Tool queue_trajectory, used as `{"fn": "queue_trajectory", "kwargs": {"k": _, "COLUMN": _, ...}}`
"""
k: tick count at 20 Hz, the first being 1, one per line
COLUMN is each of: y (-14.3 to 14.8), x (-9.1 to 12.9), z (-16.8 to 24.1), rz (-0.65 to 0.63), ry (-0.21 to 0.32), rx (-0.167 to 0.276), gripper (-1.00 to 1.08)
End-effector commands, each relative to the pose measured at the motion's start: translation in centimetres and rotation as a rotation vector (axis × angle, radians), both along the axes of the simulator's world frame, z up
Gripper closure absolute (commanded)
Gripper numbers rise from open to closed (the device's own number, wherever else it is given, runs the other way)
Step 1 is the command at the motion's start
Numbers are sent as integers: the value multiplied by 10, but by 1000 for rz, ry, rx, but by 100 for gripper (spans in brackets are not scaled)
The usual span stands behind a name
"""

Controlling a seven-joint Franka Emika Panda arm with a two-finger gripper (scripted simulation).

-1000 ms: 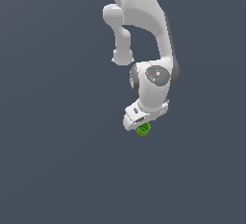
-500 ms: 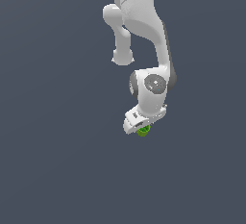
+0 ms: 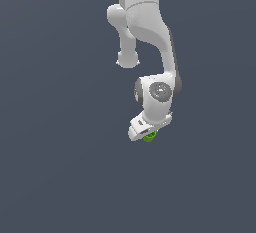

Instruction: Pick up the object and move it to a goal position.

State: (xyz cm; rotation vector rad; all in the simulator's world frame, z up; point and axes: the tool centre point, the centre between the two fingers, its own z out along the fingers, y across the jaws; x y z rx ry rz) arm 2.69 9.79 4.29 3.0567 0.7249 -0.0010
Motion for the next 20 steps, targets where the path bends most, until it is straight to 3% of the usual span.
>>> {"fn": "queue_trajectory", "kwargs": {"k": 1, "y": 0, "x": 0, "z": 0, "rz": 0, "ry": -1, "rx": 0, "gripper": 108}}
{"fn": "queue_trajectory", "kwargs": {"k": 11, "y": -6, "x": 2, "z": 2, "rz": 0, "ry": 0, "rx": 0, "gripper": 108}}
{"fn": "queue_trajectory", "kwargs": {"k": 20, "y": -66, "x": 16, "z": 26, "rz": 0, "ry": 0, "rx": 0, "gripper": 108}}
